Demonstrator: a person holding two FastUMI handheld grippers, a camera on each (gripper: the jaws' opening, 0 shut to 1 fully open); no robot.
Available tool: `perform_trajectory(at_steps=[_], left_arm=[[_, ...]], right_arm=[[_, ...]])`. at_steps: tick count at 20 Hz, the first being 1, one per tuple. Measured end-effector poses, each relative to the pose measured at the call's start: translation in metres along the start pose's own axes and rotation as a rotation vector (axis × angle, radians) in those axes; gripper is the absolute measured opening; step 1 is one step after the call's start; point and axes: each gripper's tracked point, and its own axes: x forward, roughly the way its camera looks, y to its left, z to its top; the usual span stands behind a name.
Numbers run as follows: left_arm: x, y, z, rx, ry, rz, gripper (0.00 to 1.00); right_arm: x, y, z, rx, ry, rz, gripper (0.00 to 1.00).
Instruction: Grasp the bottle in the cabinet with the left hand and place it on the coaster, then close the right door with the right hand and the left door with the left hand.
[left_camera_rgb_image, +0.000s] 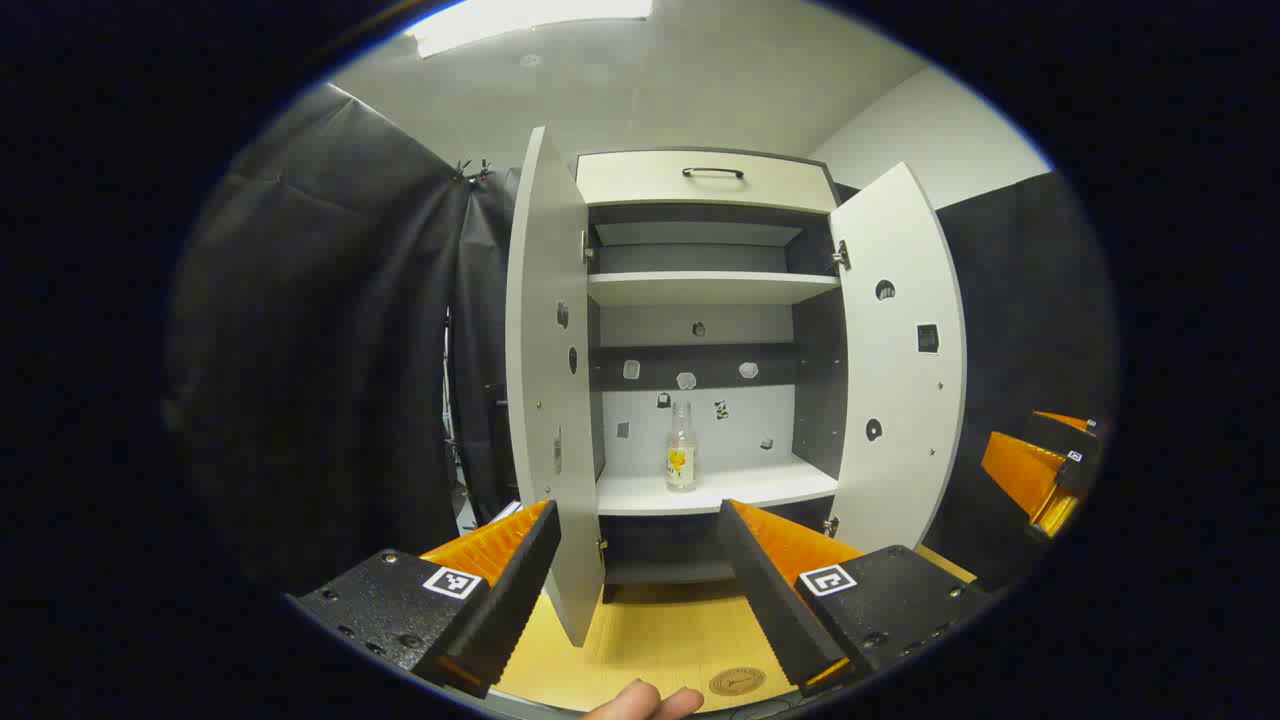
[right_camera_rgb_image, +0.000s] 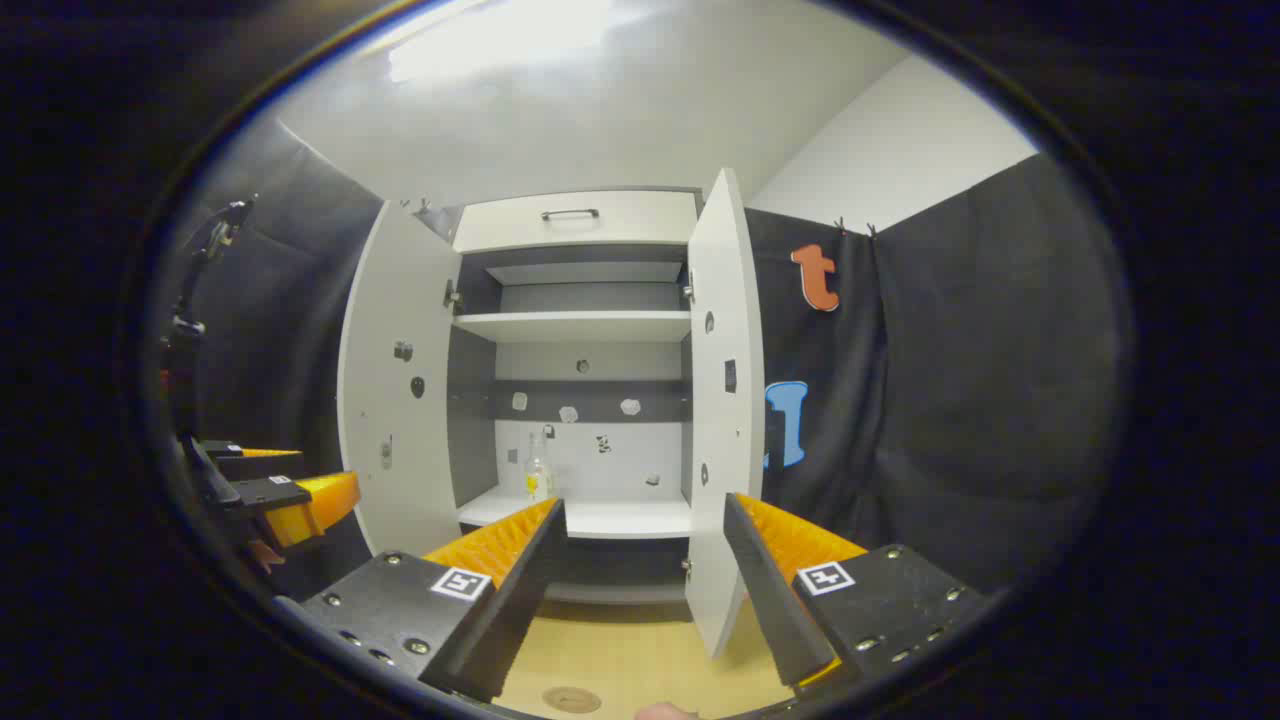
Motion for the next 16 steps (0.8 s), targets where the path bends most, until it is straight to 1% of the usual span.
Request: perform_trajectory(at_steps=[1,2,3,4,5,7,8,9,10,11,12,16], left_arm=[[0.001,-0.001,0.004,0.003,-0.002,-0.004,0.99],[0.004,-0.002,0.005,0.008,-0.003,-0.011,0.99],[0.007,-0.004,0.006,0.012,0.004,-0.012,0.99],[0.011,-0.003,0.006,0.010,0.010,-0.016,0.99],[0.012,-0.004,0.007,0.004,0.013,-0.022,0.99],[0.018,-0.005,0.011,-0.001,0.012,-0.036,0.99],[0.021,-0.005,0.010,0.005,0.021,-0.043,0.99],[0.024,-0.005,0.010,0.008,0.025,-0.051,0.99],[0.027,-0.006,0.011,0.007,0.022,-0.061,0.99],[0.031,-0.004,0.012,0.007,0.019,-0.063,0.99],[0.036,-0.003,0.010,0.011,0.026,-0.064,0.99],[0.056,0.006,0.005,0.017,0.040,-0.071,0.99]], right_arm=[[0.002,-0.002,0.005,0.007,-0.014,-0.001,0.94],[0.005,-0.004,0.009,0.009,-0.025,-0.001,0.96],[0.007,-0.004,0.012,0.012,-0.029,0.003,0.93],[0.008,-0.004,0.011,0.012,-0.026,0.002,0.95],[0.010,-0.005,0.013,0.011,-0.027,-0.003,0.93],[0.013,-0.005,0.018,-0.003,-0.037,-0.009,0.93],[0.013,-0.007,0.020,-0.012,-0.050,-0.020,0.95],[0.014,-0.007,0.022,-0.017,-0.058,-0.027,0.95],[0.015,-0.004,0.021,-0.023,-0.068,-0.027,0.95],[0.016,0.000,0.021,-0.028,-0.069,-0.019,0.93],[0.017,0.004,0.017,-0.027,-0.067,-0.014,0.95],[0.028,0.017,0.005,-0.034,-0.034,-0.017,0.95]])
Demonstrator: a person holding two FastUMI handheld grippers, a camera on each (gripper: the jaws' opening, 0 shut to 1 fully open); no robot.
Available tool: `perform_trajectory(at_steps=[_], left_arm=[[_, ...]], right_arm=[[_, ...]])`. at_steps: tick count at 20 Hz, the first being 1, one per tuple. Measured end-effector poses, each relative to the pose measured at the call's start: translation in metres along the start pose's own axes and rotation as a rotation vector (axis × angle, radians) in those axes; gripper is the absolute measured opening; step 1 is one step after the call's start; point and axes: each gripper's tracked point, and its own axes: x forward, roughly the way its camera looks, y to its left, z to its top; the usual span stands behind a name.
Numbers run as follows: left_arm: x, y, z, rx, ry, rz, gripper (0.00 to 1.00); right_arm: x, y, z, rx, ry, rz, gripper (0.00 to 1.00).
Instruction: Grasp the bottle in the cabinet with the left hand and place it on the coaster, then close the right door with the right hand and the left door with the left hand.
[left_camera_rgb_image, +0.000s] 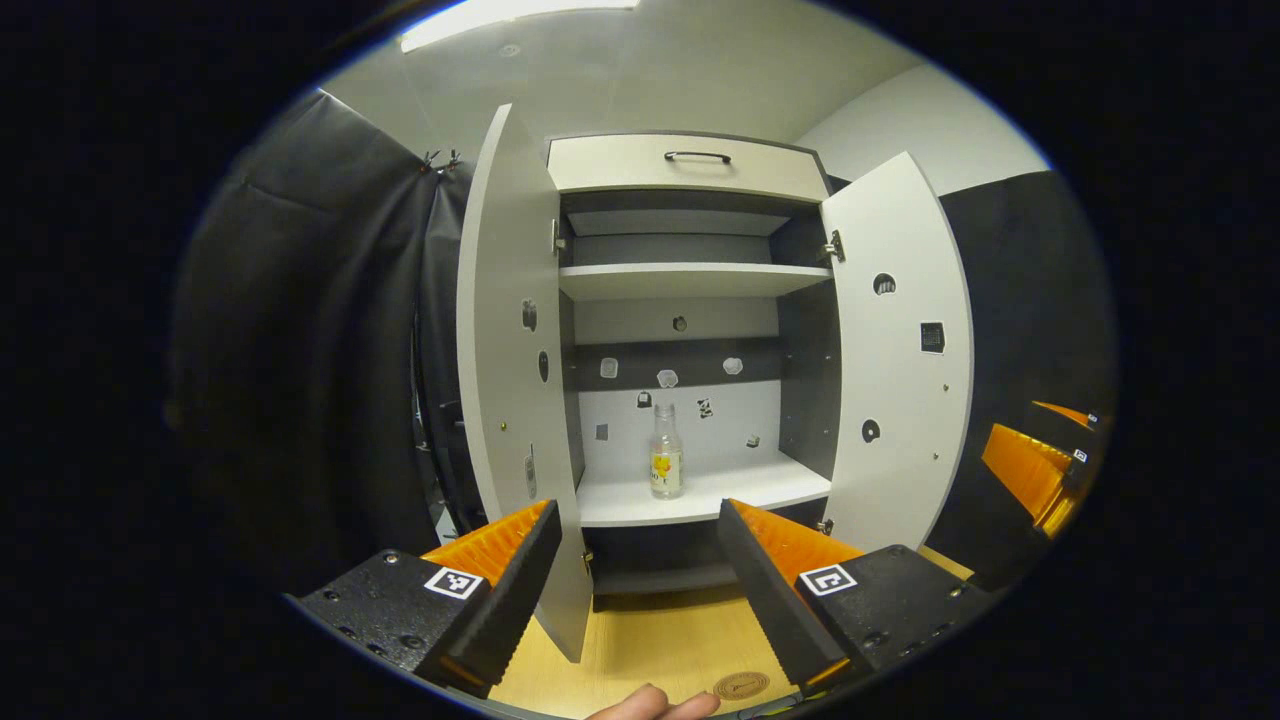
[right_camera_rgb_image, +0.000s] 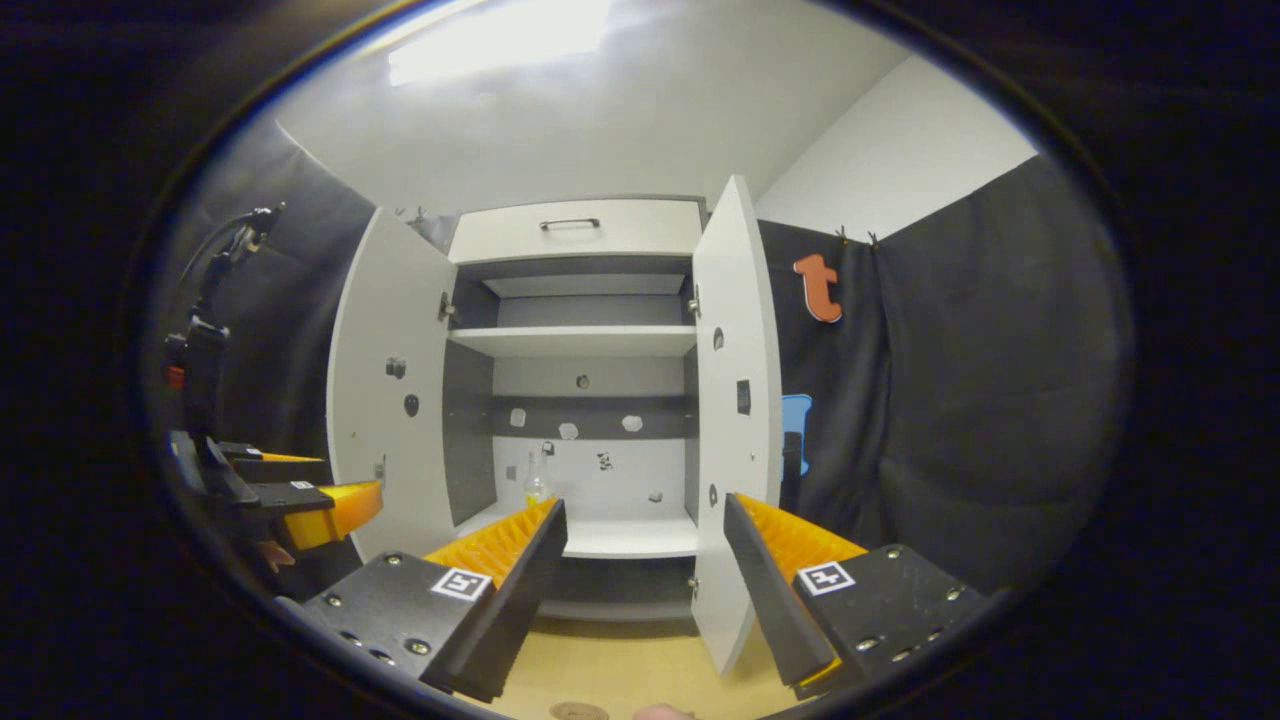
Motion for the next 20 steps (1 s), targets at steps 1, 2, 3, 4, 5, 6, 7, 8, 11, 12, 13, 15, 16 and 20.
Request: perform_trajectory(at_steps=[1,2,3,4,5,6,7,8,11,12,13,15,16,20], left_arm=[[0.006,0.004,0.000,-0.004,0.000,-0.003,0.99],[0.013,0.006,-0.002,-0.008,0.001,-0.004,0.99],[0.021,0.008,-0.005,-0.014,0.004,-0.004,0.99],[0.030,0.009,-0.010,-0.018,0.017,-0.012,0.99],[0.040,0.009,-0.014,-0.023,0.022,-0.017,0.99],[0.054,0.008,-0.018,-0.023,0.030,-0.020,0.99],[0.069,0.005,-0.021,-0.022,0.031,-0.027,0.99],[0.085,0.002,-0.022,-0.022,0.023,-0.030,1.00],[0.148,-0.002,-0.033,-0.008,0.004,-0.011,0.99],[0.169,0.000,-0.041,-0.010,0.013,0.011,0.99],[0.191,-0.002,-0.049,-0.017,0.025,0.013,0.99],[0.230,-0.006,-0.059,-0.038,0.015,0.016,0.99],[0.252,-0.008,-0.063,-0.039,0.013,0.013,0.99],[0.324,-0.028,-0.078,-0.010,0.008,-0.020,1.00]], right_arm=[[0.003,0.005,-0.001,-0.003,0.003,0.002,0.93],[0.007,0.010,-0.003,-0.002,0.006,0.011,0.95],[0.011,0.015,-0.004,-0.004,0.008,0.015,0.95],[0.015,0.015,-0.005,-0.005,0.008,0.012,0.95],[0.019,0.015,-0.004,-0.001,0.008,0.007,0.95],[0.024,0.016,-0.005,0.007,0.011,0.005,0.95],[0.028,0.018,-0.005,0.013,0.013,0.001,0.95],[0.031,0.017,-0.005,0.016,0.015,0.001,0.95],[0.039,0.012,-0.001,0.022,0.003,-0.026,0.95],[0.041,0.009,0.003,0.030,-0.011,-0.038,0.93],[0.042,0.006,0.005,0.042,-0.018,-0.051,0.93],[0.044,0.001,0.006,0.062,-0.029,-0.068,0.93],[0.046,-0.001,0.006,0.065,-0.029,-0.078,0.93],[0.048,-0.012,0.012,0.083,-0.063,-0.111,0.96]])
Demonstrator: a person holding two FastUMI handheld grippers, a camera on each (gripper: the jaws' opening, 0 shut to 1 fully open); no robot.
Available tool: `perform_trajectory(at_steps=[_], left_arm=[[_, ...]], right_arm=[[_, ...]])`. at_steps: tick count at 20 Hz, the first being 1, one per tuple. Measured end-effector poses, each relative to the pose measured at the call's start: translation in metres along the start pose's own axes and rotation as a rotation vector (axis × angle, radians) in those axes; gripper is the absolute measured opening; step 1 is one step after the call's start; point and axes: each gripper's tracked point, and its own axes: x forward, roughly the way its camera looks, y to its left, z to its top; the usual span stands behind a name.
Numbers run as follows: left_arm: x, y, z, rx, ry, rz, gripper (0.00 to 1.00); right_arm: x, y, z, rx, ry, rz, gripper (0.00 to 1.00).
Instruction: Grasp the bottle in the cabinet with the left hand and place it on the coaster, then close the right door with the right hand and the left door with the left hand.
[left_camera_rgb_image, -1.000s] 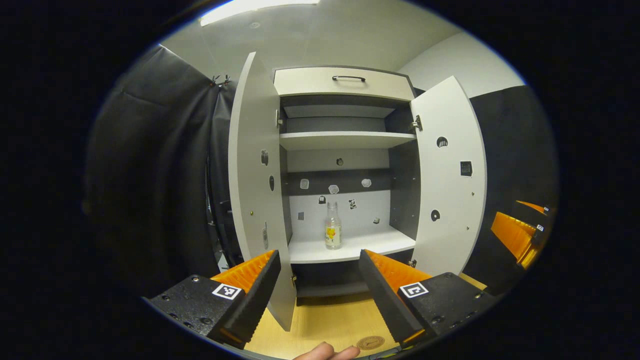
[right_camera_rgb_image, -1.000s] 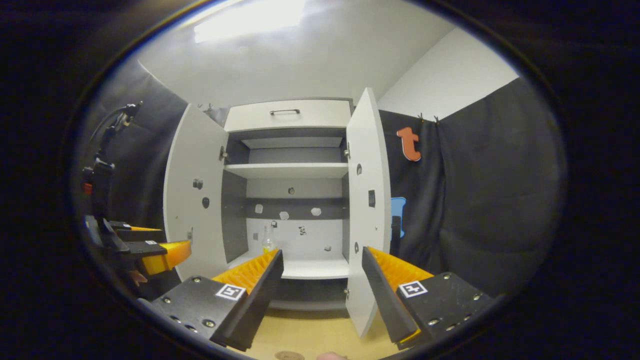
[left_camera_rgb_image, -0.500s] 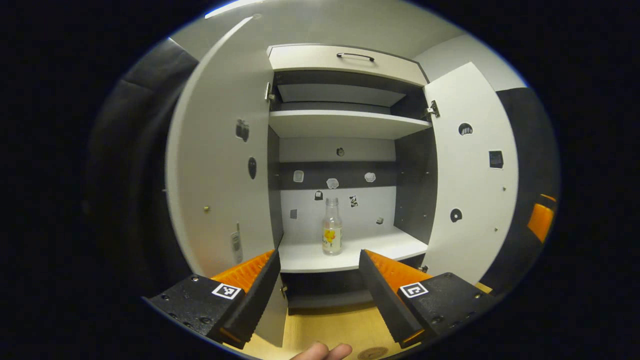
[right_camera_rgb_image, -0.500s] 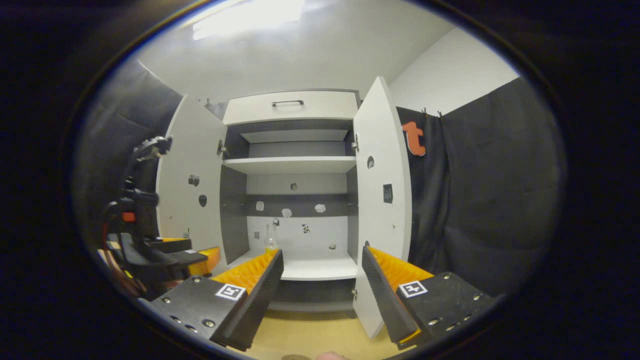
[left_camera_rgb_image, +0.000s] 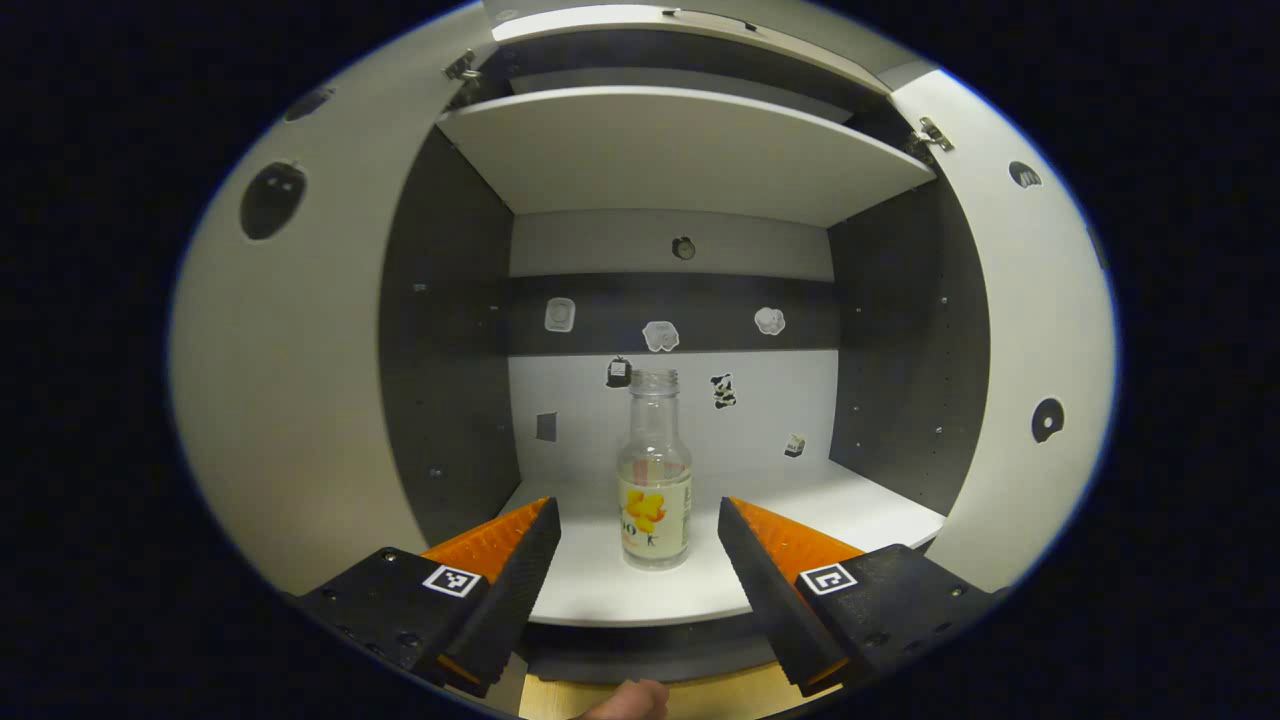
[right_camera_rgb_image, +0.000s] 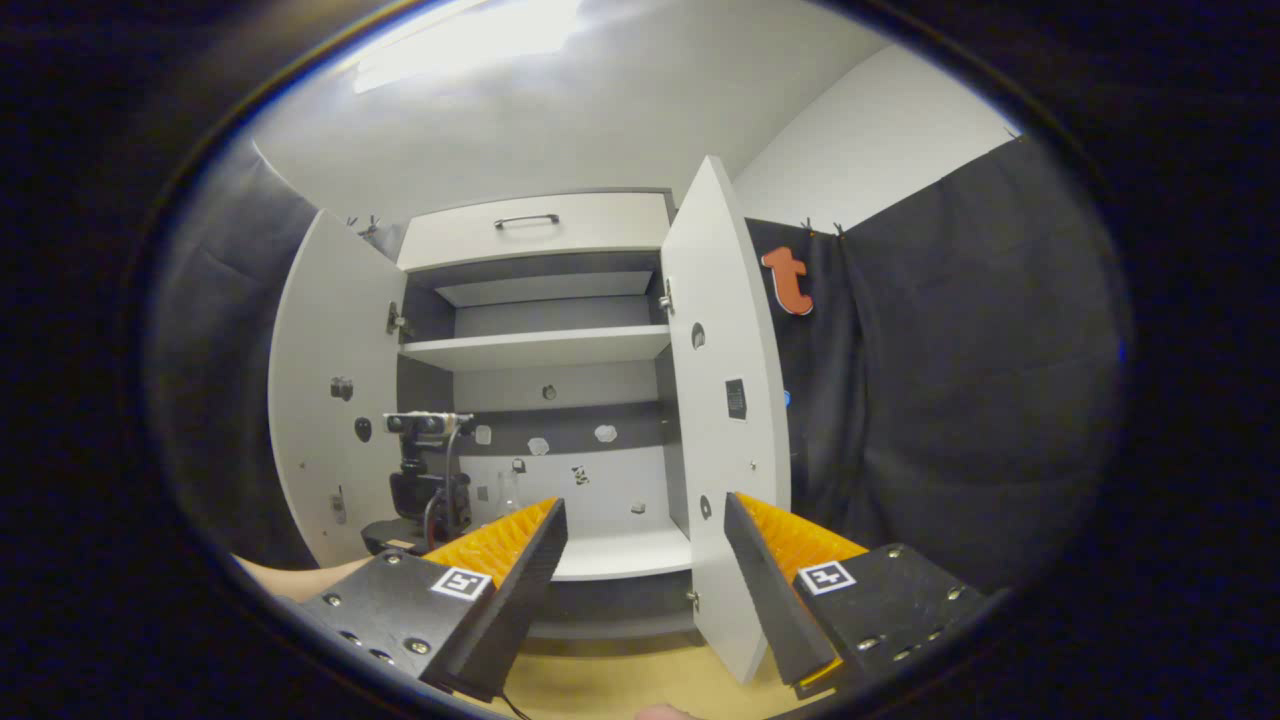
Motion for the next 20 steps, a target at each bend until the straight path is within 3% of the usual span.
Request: perform_trajectory(at_steps=[5,11,13,16,20], left_arm=[[0.065,-0.009,-0.021,-0.013,0.027,0.005,0.99],[0.109,0.011,-0.052,0.021,0.091,0.101,1.00],[0.107,0.003,-0.052,0.001,0.095,0.064,1.00],[0.090,-0.003,-0.038,-0.062,0.073,0.029,0.80],[0.044,-0.017,-0.018,-0.083,0.063,-0.022,0.78]], right_arm=[[-0.004,-0.013,-0.010,-0.055,0.003,-0.038,0.93],[-0.015,-0.024,-0.032,-0.100,0.054,-0.055,0.96],[-0.020,-0.027,-0.036,-0.097,0.071,-0.057,0.96],[-0.027,-0.033,-0.035,-0.102,0.072,-0.069,0.96],[-0.040,-0.035,-0.033,-0.083,0.077,-0.073,0.96]])
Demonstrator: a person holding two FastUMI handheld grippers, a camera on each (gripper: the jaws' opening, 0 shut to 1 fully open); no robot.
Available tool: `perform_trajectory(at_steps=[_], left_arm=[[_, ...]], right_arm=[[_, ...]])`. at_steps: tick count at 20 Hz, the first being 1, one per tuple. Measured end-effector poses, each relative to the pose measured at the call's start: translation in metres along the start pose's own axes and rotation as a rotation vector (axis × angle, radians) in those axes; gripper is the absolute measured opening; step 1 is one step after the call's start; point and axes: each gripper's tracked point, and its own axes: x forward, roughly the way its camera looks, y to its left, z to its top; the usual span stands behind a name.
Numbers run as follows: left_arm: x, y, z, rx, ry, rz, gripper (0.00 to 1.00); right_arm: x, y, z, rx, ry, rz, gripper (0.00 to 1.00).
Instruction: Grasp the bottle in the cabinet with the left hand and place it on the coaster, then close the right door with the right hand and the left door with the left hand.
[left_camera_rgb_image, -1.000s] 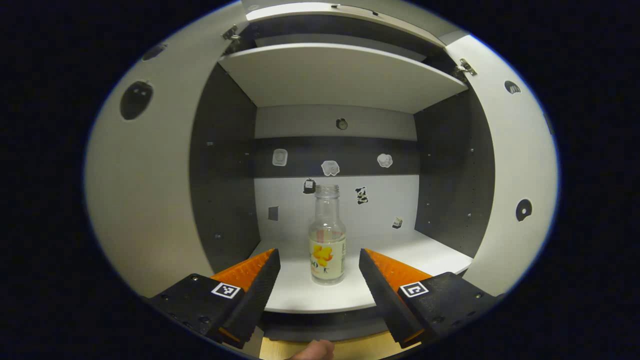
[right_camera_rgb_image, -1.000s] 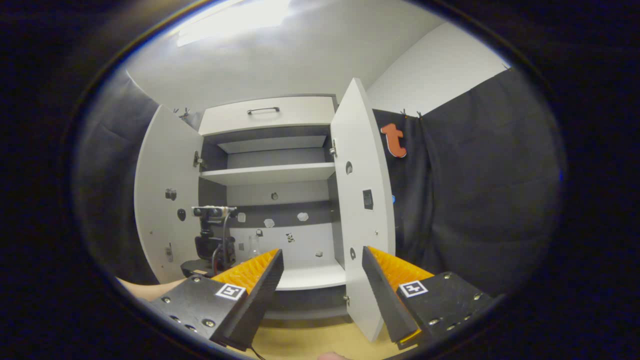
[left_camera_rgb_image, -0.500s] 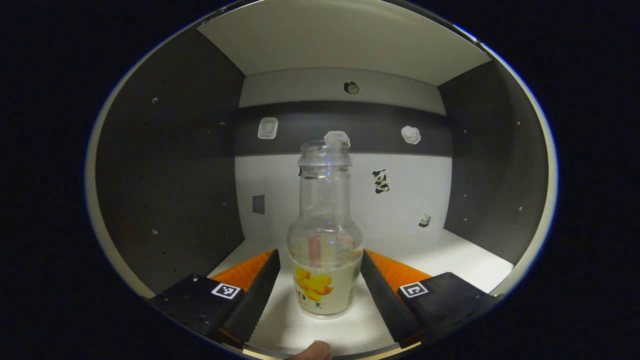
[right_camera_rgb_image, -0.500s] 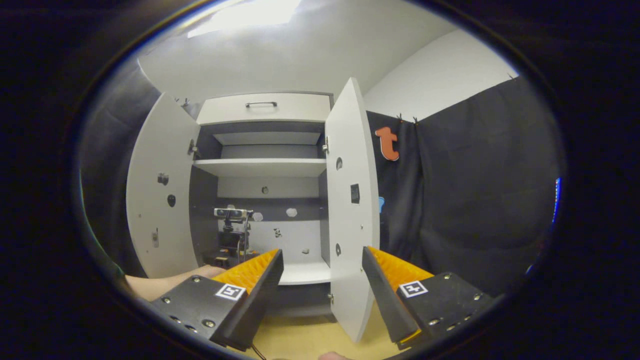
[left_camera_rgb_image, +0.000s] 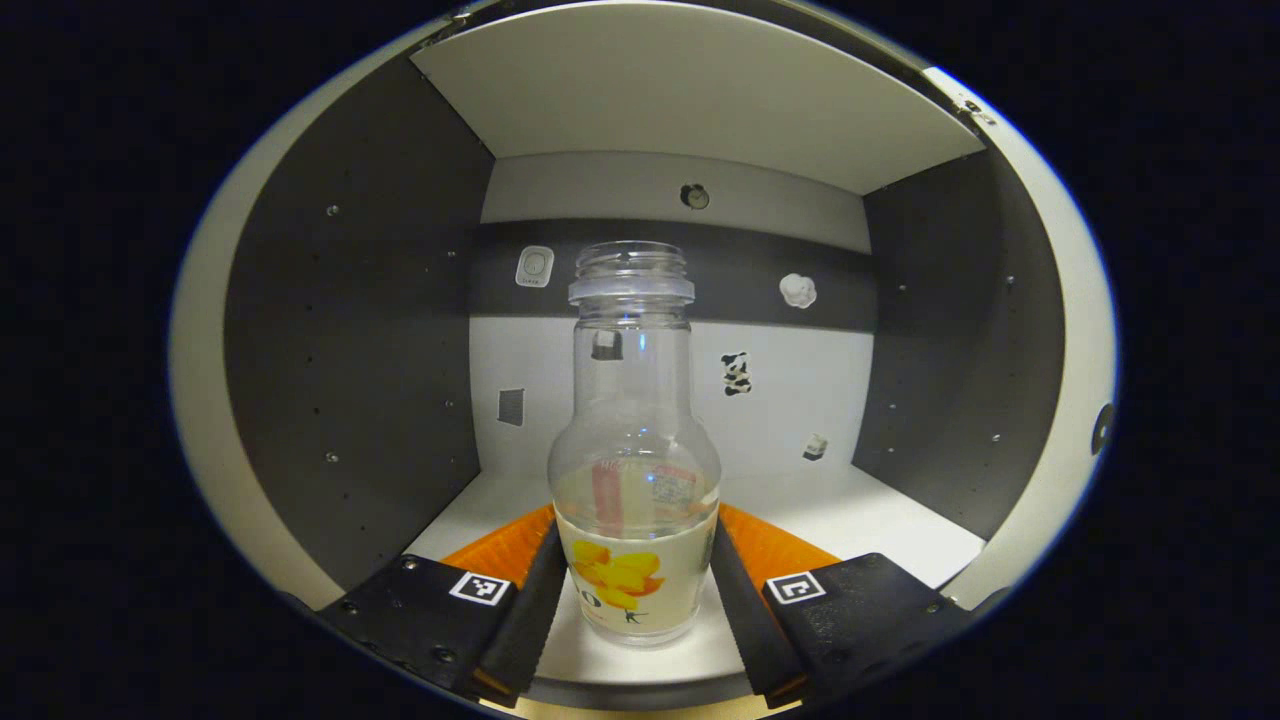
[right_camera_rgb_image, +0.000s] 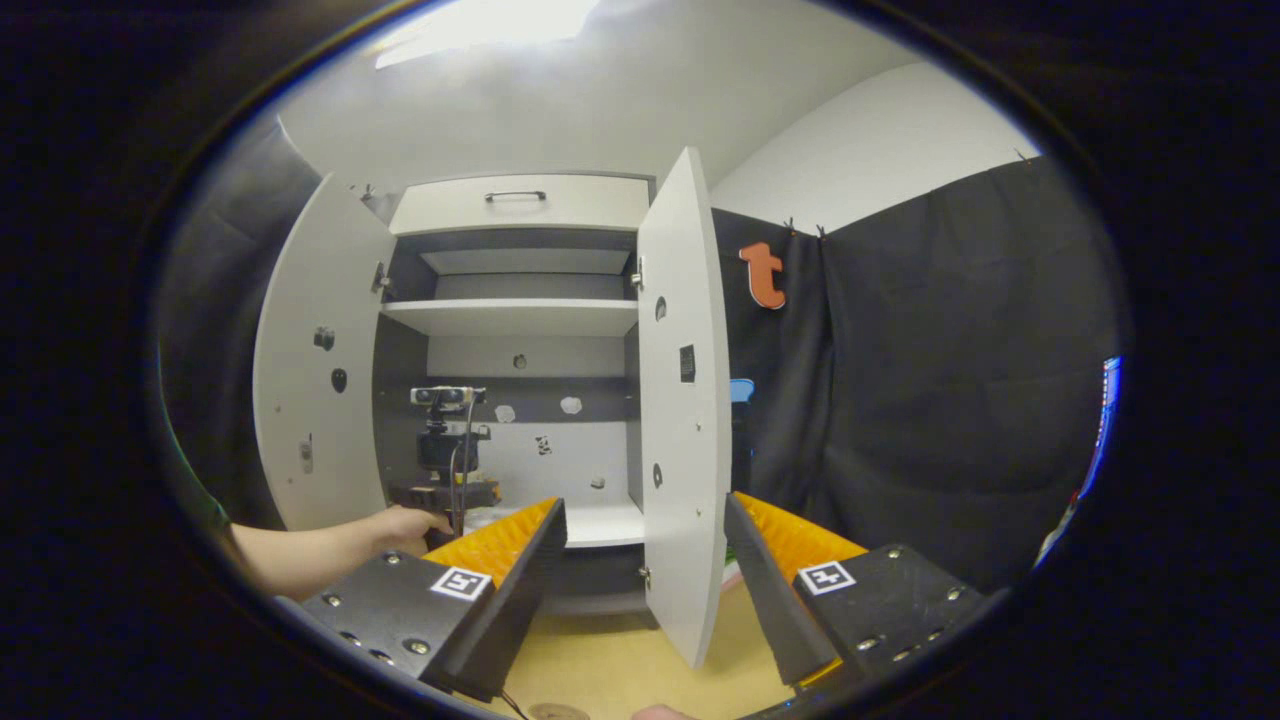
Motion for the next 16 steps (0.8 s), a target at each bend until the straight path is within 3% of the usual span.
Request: perform_trajectory(at_steps=[9,12,16], left_arm=[[-0.146,-0.050,0.014,-0.006,-0.041,-0.121,0.77],[-0.192,-0.056,0.001,-0.004,-0.055,-0.134,0.80],[-0.231,-0.062,-0.046,-0.028,-0.007,-0.157,0.75]], right_arm=[[-0.028,-0.016,-0.012,-0.008,0.024,0.007,0.96],[-0.030,-0.024,-0.017,0.010,0.033,0.009,0.96],[-0.030,-0.039,-0.025,0.023,0.050,0.002,0.96]])
